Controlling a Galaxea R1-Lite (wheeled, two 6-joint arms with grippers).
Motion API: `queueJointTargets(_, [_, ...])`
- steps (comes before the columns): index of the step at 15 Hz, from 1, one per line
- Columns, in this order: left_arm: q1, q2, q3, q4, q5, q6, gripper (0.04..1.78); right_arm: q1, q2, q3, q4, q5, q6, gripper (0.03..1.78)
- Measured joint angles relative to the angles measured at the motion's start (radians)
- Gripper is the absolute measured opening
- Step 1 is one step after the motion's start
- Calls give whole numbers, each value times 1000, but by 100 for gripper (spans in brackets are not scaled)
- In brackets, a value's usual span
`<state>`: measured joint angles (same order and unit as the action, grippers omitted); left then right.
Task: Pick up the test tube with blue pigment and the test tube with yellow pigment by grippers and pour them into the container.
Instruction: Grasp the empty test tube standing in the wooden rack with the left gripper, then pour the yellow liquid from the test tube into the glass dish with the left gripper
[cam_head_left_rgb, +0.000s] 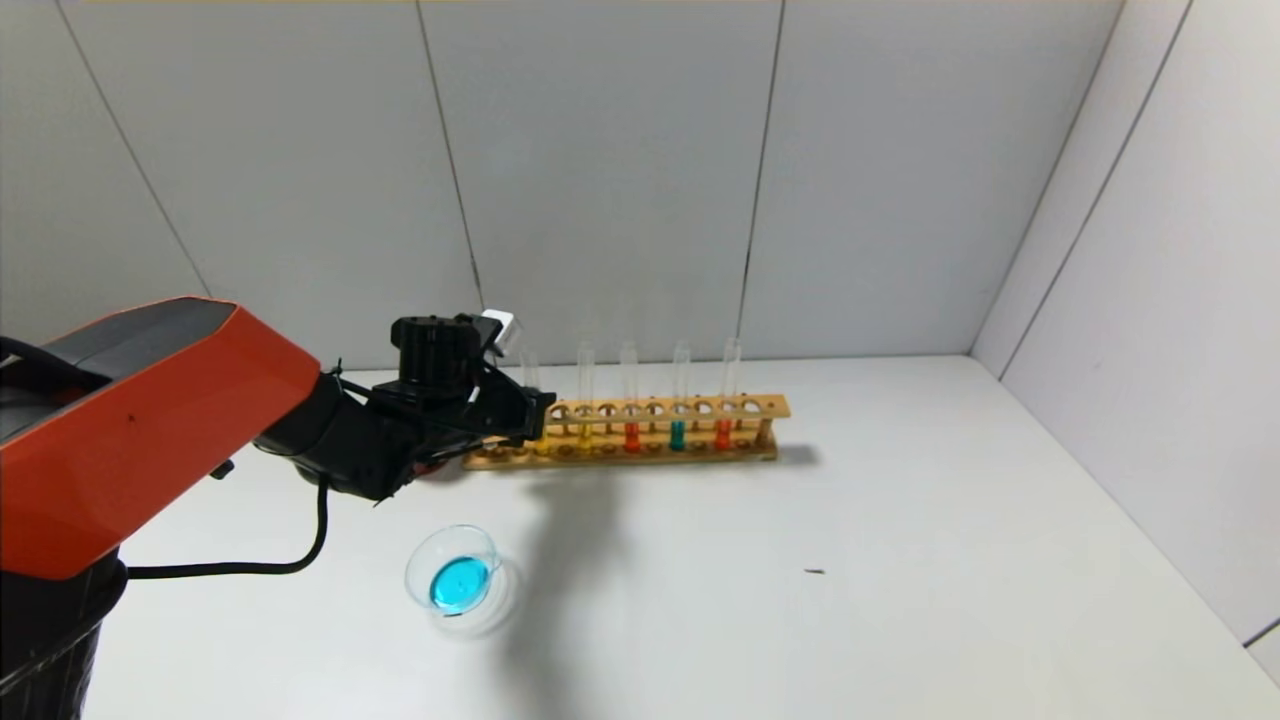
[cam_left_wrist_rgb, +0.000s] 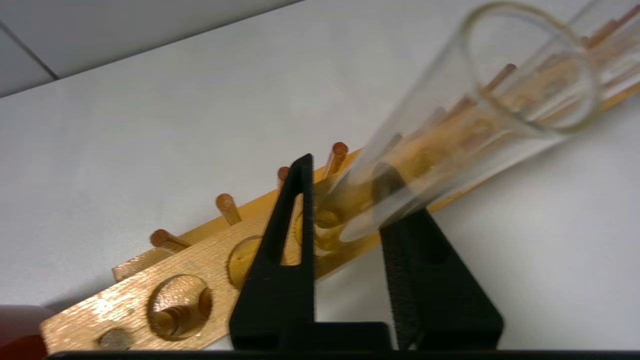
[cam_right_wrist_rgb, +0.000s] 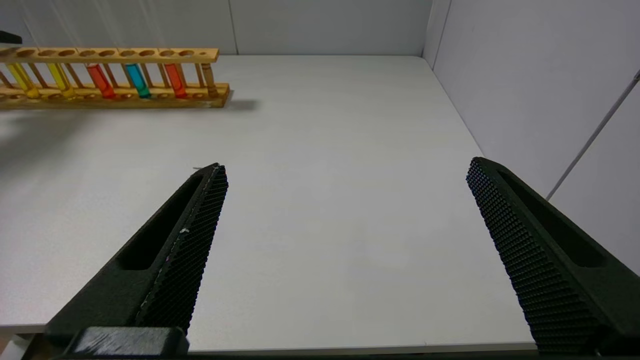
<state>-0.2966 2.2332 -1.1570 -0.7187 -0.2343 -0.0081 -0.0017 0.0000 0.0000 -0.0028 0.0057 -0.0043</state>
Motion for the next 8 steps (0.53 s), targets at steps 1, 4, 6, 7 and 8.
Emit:
queueJointTargets(1, [0, -1, 0, -3, 6, 0, 33, 0, 0, 0, 0, 0, 0, 175])
queueJointTargets(4, [-3, -7, 0, 0, 35, 1, 32, 0, 0, 0, 0, 0, 0, 175])
queueJointTargets(6, [-4, -16, -1, 1, 37, 1, 32, 0, 0, 0, 0, 0, 0, 175])
queueJointTargets(7, [-5, -23, -2, 3, 38, 3, 32, 0, 0, 0, 0, 0, 0, 175])
queueJointTargets(8, [-6, -29, -4, 3, 38, 9, 32, 0, 0, 0, 0, 0, 0, 175])
